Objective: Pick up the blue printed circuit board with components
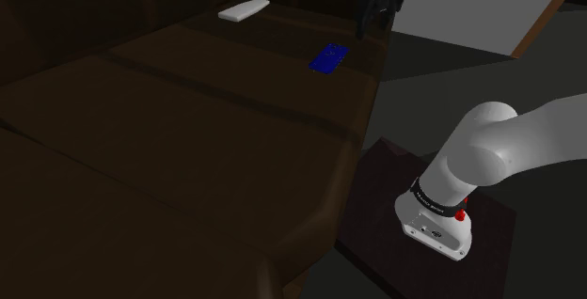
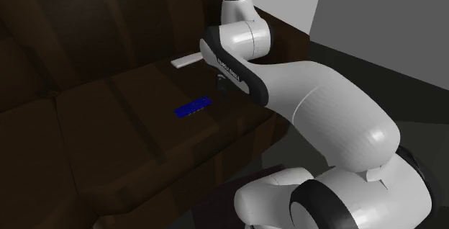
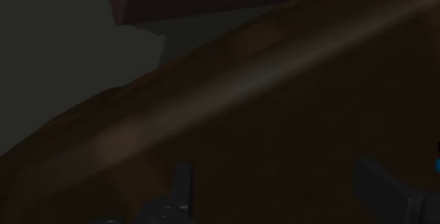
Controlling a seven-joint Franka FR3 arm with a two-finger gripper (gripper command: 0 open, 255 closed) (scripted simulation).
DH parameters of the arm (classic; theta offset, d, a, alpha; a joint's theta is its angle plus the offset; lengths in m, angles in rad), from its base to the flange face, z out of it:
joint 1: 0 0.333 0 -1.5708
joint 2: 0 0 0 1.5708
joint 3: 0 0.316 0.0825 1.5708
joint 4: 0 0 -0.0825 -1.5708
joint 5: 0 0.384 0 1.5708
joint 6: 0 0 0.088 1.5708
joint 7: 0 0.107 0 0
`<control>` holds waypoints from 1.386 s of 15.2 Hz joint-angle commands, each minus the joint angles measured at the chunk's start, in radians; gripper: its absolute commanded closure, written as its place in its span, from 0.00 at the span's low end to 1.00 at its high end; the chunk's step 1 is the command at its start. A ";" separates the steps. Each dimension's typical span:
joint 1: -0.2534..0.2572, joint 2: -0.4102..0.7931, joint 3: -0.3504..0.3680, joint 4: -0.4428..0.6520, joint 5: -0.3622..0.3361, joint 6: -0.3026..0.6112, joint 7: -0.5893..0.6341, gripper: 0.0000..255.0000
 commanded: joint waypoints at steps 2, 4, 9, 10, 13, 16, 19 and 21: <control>-0.017 -0.013 0.034 -0.002 0.024 -0.017 0.095 0.00; -0.056 -0.028 0.104 0.003 0.079 -0.047 0.284 0.00; -0.162 -0.011 0.283 0.070 0.219 -0.101 0.763 0.00; -0.185 0.002 0.318 0.092 0.245 -0.108 0.860 0.00; -0.265 0.054 0.424 0.171 0.314 -0.121 1.148 0.00; -0.301 0.077 0.470 0.193 0.341 -0.111 1.265 0.00; -0.296 0.063 0.476 0.143 0.348 -0.075 1.261 0.00; -0.292 0.055 0.480 0.112 0.354 -0.050 1.259 0.00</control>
